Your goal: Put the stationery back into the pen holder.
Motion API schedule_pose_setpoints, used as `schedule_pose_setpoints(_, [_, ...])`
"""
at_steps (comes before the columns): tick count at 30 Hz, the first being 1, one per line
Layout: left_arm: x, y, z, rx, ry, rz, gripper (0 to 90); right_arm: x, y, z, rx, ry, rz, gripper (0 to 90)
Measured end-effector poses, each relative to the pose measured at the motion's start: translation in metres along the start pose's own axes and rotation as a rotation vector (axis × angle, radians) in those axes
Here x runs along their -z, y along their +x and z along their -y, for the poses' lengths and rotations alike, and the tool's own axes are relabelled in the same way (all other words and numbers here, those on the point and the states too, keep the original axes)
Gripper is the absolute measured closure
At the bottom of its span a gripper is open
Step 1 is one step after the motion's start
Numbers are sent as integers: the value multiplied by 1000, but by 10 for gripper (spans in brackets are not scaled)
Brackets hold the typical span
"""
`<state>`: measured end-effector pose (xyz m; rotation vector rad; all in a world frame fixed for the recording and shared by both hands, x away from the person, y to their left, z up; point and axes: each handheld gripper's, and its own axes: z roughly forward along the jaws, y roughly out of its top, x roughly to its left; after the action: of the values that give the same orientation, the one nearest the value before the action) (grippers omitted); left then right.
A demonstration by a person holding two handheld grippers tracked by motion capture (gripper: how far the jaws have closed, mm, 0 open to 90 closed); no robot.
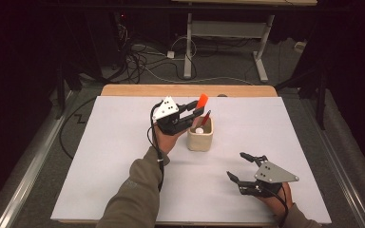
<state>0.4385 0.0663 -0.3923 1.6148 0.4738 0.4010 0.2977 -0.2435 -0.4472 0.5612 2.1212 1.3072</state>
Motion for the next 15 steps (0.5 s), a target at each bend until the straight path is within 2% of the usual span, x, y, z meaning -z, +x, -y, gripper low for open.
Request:
schedule_pose_setpoints(6, [-10, 3, -3, 17, -15, 7, 647, 0, -1, 1, 1, 1, 0, 257])
schedule_pose_setpoints(9, [-14, 4, -2, 8, 4, 8, 647, 0, -2, 1, 0, 1, -3, 257])
schedule_pose_setpoints(15, [-20, 9, 7, 28, 28, 8, 647, 0, -2, 1, -3, 1, -4, 259])
